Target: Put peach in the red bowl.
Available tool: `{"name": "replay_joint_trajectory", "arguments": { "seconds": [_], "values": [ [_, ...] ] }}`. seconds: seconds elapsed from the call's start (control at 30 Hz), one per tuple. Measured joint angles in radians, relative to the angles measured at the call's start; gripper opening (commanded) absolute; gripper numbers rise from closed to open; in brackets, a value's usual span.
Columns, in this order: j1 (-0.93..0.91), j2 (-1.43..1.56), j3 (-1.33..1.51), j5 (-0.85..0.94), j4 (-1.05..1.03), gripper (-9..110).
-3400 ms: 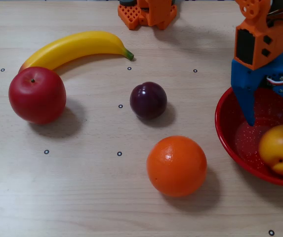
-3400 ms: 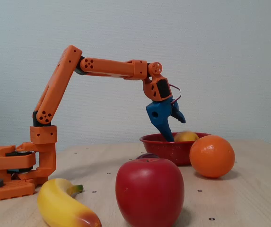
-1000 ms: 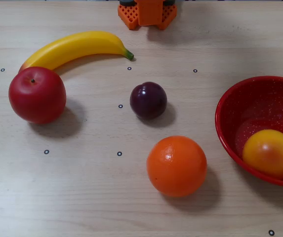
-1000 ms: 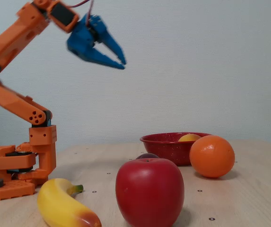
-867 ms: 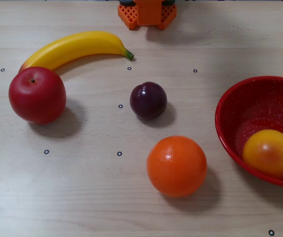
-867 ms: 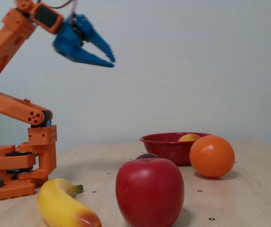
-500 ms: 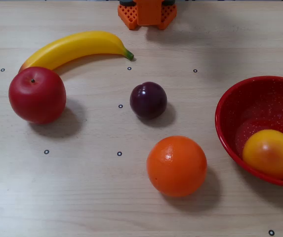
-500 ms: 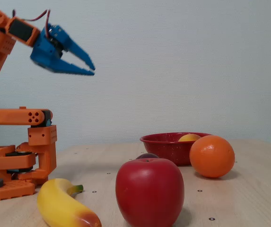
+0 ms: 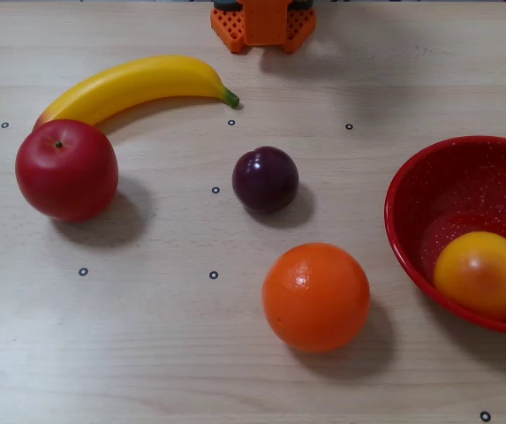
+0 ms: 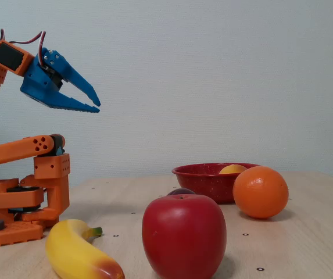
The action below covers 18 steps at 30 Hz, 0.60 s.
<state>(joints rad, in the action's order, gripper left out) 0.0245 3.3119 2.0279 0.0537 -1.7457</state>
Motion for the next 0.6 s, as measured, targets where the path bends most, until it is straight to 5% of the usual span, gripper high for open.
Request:
{"name": "replay_joint_trajectory", "arguments": {
  "seconds": [0.6],
  "values": [
    [0.0, 0.0, 0.808, -0.097, 0.488, 0]
  ]
}}
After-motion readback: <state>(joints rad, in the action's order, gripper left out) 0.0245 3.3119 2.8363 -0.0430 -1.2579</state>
